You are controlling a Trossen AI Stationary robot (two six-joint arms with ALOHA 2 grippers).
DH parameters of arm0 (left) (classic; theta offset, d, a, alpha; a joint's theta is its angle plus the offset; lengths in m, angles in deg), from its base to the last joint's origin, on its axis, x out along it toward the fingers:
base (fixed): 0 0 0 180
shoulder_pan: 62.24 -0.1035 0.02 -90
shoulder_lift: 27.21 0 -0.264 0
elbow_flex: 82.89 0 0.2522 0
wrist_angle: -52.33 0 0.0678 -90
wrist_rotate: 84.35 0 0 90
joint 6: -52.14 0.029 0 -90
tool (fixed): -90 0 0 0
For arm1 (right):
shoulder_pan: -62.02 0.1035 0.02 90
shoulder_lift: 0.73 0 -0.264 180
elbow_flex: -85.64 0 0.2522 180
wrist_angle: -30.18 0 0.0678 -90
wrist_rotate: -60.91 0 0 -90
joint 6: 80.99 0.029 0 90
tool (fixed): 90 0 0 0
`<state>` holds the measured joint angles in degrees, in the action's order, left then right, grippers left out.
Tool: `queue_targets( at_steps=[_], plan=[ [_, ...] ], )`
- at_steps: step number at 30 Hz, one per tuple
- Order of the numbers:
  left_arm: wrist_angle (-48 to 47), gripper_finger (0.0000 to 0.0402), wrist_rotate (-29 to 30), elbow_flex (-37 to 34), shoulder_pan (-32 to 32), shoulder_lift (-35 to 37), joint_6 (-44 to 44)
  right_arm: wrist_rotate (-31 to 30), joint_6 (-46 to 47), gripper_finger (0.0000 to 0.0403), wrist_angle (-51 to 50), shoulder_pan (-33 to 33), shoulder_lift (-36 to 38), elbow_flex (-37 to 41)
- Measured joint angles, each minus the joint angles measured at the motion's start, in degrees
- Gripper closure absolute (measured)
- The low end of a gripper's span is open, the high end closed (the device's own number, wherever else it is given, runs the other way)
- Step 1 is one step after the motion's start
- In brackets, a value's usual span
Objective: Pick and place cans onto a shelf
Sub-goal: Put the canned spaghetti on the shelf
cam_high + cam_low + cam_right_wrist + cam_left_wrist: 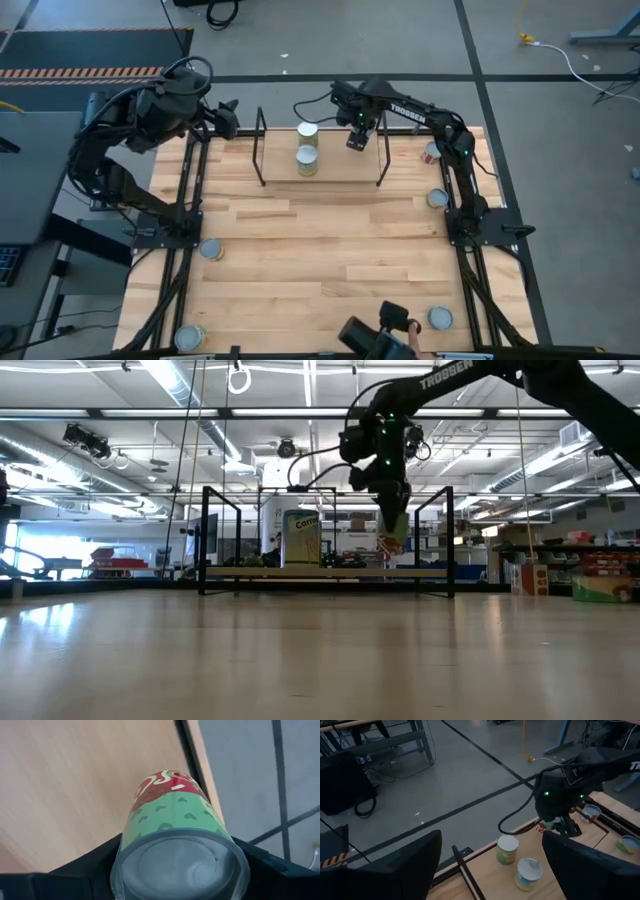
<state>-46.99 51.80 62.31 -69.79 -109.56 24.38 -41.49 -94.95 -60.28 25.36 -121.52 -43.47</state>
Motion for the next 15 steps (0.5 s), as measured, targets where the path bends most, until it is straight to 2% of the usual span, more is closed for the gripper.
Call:
queue_targets(
  at_steps=[8,15],
  plan=[
    [0.0,0.0049,0.0,0.0,0.0,0.1,-0.1,0.3,-1.2,0.0063,1.2,-0.7,-0.1,4.6],
    [0.0,0.0049,-1.6,0.0,0.0,0.1,-0.5,0.5,1.3,0.0039,2.6,-0.7,0.1,4.9]
  ],
)
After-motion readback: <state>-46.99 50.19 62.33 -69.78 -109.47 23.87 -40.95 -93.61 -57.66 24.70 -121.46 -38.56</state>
